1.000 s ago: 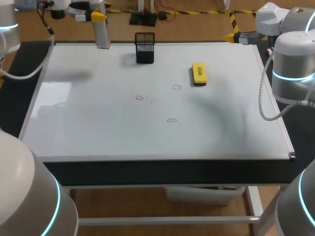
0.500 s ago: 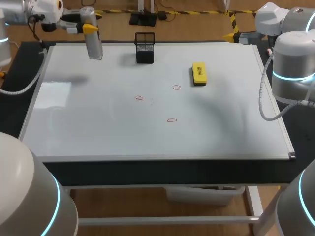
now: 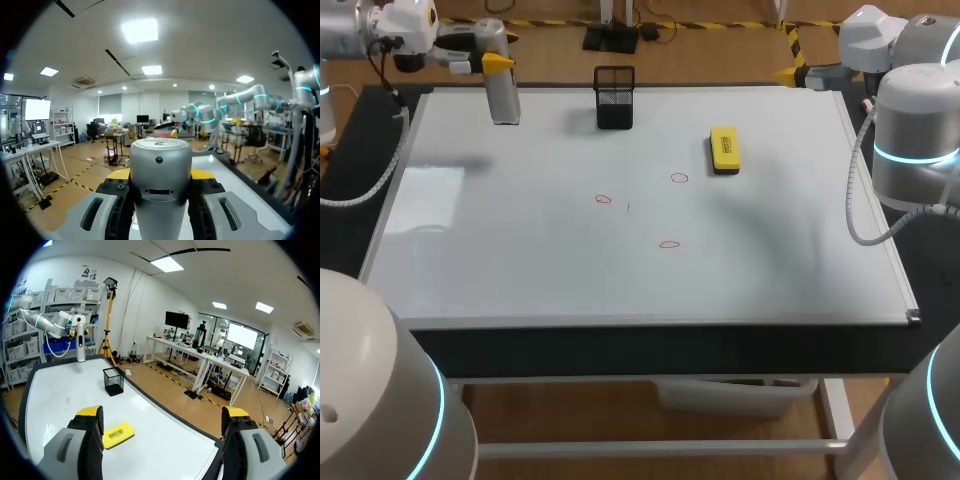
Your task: Pick up the inspection probe, press it on each red-marked spot on the whiteboard one by one, put down the probe, pick up the eraser, and wipe off all the red marks.
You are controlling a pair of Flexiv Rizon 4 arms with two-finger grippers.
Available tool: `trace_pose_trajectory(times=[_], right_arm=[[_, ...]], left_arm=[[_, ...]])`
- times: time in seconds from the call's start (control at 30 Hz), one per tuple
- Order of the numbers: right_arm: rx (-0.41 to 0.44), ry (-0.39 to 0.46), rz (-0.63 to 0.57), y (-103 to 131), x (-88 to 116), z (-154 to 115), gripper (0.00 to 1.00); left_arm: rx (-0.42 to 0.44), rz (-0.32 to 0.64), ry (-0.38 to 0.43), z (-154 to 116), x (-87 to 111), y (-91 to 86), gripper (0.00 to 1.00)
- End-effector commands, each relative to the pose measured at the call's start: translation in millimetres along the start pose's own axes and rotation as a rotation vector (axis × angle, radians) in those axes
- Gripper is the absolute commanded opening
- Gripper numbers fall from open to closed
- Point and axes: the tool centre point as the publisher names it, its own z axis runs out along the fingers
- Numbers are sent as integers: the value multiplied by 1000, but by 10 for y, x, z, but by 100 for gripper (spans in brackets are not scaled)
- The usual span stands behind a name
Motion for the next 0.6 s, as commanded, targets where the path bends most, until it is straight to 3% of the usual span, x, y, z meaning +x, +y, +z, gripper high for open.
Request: trace_pose_trajectory(times=[0.03,0.3,0.6], right_arm=[[1,1,0,-1,-4,2,100],[1,1,0,-1,-4,2,100],[94,252,-64,-162,-134,246,100]], left_arm=[[-7,2,-373,20,63,-38,0],[-7,2,-373,20,63,-38,0],[-7,2,-373,20,63,-38,0]])
